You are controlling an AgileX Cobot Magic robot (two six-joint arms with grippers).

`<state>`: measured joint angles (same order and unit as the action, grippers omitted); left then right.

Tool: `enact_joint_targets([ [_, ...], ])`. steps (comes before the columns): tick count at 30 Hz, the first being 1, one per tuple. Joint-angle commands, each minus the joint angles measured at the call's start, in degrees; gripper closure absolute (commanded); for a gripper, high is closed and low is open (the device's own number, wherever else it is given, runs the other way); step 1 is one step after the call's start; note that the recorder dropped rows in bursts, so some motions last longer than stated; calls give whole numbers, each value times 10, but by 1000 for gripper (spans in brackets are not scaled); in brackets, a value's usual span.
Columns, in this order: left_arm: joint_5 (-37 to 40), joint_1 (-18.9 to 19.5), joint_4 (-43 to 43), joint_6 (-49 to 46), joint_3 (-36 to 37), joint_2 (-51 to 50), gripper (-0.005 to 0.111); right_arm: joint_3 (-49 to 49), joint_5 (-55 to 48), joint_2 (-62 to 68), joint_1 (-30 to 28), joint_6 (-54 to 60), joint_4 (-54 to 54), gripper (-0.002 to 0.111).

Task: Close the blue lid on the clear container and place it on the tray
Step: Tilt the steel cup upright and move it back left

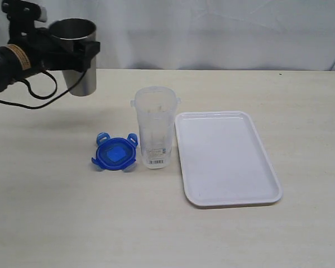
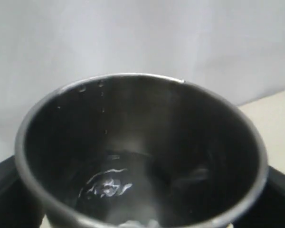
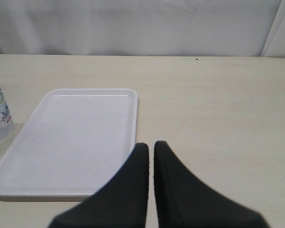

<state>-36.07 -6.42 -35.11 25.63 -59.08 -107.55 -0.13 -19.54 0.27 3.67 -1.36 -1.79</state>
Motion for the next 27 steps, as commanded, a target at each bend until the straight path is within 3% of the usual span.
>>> enact_joint_targets([
  [1,-46,49,15,22,-35,0,107,1,-1,-3,-4,3,0,104],
  [5,-49,71,11,54,-83,-41,107,1,-1,-3,-4,3,0,104],
  [14,-48,70,-23,57,-198,-148,107,1,-1,-3,-4,3,0,104],
  [19,-8,70,-17,57,-260,-188,107,1,-1,-3,-4,3,0,104],
  [27,-15,74,-32,50,-256,-202,107,1,-1,-3,-4,3,0,104],
])
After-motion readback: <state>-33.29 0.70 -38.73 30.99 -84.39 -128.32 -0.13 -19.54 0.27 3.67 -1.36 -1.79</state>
